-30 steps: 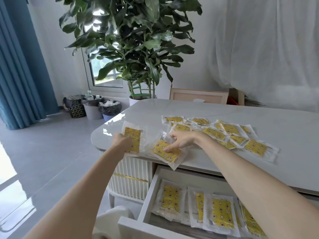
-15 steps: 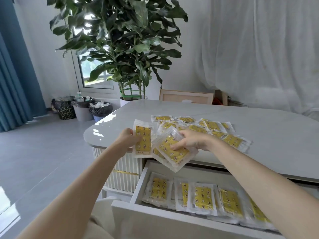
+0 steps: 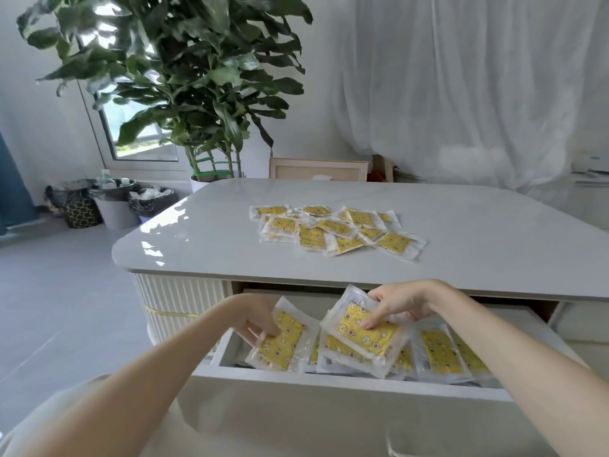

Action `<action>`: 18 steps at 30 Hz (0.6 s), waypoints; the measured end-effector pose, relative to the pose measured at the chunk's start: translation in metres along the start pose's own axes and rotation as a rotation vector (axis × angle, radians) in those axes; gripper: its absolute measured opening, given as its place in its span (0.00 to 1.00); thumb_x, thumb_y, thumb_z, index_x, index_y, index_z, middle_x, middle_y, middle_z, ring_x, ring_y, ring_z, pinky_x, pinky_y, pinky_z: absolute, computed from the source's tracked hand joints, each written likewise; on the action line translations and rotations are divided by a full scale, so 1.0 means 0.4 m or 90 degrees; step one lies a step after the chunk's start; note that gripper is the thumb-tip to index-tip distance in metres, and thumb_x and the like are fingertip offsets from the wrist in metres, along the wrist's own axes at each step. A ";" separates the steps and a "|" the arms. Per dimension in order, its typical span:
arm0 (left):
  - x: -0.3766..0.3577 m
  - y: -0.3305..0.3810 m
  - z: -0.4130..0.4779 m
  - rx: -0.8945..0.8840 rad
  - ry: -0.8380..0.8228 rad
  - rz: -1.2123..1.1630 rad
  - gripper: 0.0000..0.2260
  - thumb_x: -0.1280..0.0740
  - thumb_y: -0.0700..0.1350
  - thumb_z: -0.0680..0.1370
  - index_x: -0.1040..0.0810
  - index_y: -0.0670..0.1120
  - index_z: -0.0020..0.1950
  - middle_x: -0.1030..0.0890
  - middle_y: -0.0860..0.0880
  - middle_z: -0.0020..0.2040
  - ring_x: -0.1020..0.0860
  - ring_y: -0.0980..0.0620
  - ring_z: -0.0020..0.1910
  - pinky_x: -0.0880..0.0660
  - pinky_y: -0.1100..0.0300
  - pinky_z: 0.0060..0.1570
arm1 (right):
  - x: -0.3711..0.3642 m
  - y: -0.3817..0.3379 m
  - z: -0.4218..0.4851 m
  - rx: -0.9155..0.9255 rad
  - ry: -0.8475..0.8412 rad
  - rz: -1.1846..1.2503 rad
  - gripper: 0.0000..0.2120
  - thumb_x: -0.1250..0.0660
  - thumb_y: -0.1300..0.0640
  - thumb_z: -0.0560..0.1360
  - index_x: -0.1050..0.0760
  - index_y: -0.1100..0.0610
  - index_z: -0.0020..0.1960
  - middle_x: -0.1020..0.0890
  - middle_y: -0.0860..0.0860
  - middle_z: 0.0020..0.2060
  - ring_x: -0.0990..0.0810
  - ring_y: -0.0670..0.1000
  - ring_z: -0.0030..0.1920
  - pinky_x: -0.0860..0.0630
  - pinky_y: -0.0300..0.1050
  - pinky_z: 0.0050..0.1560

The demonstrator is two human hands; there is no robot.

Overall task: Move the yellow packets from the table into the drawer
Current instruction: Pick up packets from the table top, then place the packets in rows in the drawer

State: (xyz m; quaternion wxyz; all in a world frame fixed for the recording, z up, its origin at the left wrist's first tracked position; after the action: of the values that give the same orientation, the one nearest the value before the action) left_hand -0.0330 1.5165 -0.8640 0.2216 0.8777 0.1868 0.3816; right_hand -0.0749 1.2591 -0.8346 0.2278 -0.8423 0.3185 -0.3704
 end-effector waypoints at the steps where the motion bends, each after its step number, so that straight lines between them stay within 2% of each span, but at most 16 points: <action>1: -0.010 -0.001 0.013 0.015 -0.001 -0.018 0.14 0.33 0.38 0.77 0.24 0.42 0.63 0.18 0.46 0.57 0.18 0.50 0.53 0.20 0.54 0.53 | 0.000 0.016 0.004 -0.011 0.008 0.004 0.11 0.27 0.59 0.72 0.26 0.55 0.52 0.16 0.51 0.49 0.16 0.50 0.49 0.17 0.45 0.42; 4: -0.034 0.013 0.060 0.036 0.007 -0.072 0.15 0.34 0.36 0.77 0.26 0.38 0.64 0.19 0.44 0.58 0.18 0.48 0.53 0.21 0.53 0.53 | 0.003 0.075 0.028 -0.052 0.057 0.024 0.12 0.27 0.58 0.72 0.26 0.55 0.53 0.18 0.53 0.54 0.18 0.53 0.54 0.20 0.51 0.53; 6: -0.040 0.029 0.081 0.047 0.032 -0.093 0.14 0.35 0.36 0.78 0.28 0.36 0.63 0.21 0.42 0.60 0.20 0.48 0.50 0.21 0.55 0.52 | 0.003 0.111 0.046 -0.077 0.088 0.056 0.15 0.27 0.59 0.72 0.26 0.58 0.56 0.18 0.56 0.56 0.19 0.55 0.57 0.23 0.55 0.60; 8: -0.048 0.037 0.107 0.053 0.062 -0.089 0.15 0.35 0.36 0.78 0.28 0.36 0.64 0.22 0.41 0.61 0.21 0.49 0.45 0.22 0.54 0.53 | 0.003 0.144 0.060 -0.086 0.113 0.105 0.18 0.28 0.61 0.72 0.27 0.63 0.61 0.18 0.59 0.56 0.18 0.57 0.57 0.24 0.56 0.60; 10: -0.061 0.042 0.123 0.057 0.080 -0.076 0.15 0.35 0.36 0.78 0.28 0.35 0.64 0.22 0.41 0.60 0.20 0.47 0.49 0.22 0.54 0.55 | 0.001 0.171 0.069 -0.095 0.129 0.164 0.19 0.29 0.63 0.73 0.27 0.65 0.62 0.17 0.59 0.54 0.17 0.56 0.53 0.21 0.53 0.56; 12: -0.072 0.045 0.145 0.054 0.113 -0.048 0.15 0.35 0.35 0.78 0.29 0.35 0.64 0.21 0.40 0.56 0.20 0.45 0.54 0.21 0.55 0.52 | -0.001 0.197 0.077 -0.105 0.135 0.237 0.17 0.30 0.65 0.73 0.25 0.66 0.61 0.16 0.59 0.52 0.16 0.55 0.49 0.19 0.51 0.50; 15: -0.080 0.055 0.145 0.029 0.217 0.115 0.19 0.38 0.35 0.75 0.32 0.37 0.66 0.23 0.43 0.49 0.22 0.46 0.48 0.23 0.59 0.41 | -0.007 0.222 0.085 -0.120 0.164 0.326 0.16 0.30 0.66 0.73 0.26 0.67 0.60 0.16 0.60 0.47 0.16 0.56 0.44 0.18 0.53 0.43; 18: -0.092 0.081 0.138 -0.026 0.293 0.339 0.27 0.37 0.36 0.74 0.39 0.40 0.72 0.29 0.42 0.63 0.26 0.44 0.61 0.26 0.54 0.51 | -0.021 0.229 0.091 -0.121 0.181 0.384 0.15 0.32 0.67 0.74 0.27 0.67 0.61 0.17 0.62 0.51 0.17 0.59 0.48 0.20 0.55 0.49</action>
State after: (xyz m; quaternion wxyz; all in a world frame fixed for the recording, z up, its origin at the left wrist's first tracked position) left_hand -0.0098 1.4576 -0.9022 0.0839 0.7821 -0.0116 0.6174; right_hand -0.0848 1.2070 -0.9180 0.2009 -0.6674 0.6149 -0.3690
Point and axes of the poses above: each hand's wrist, its own z-axis towards the middle knuckle, its own x-axis out of the back of the hand, y = z × x, the point moved 3 cm from there along z, towards the middle knuckle
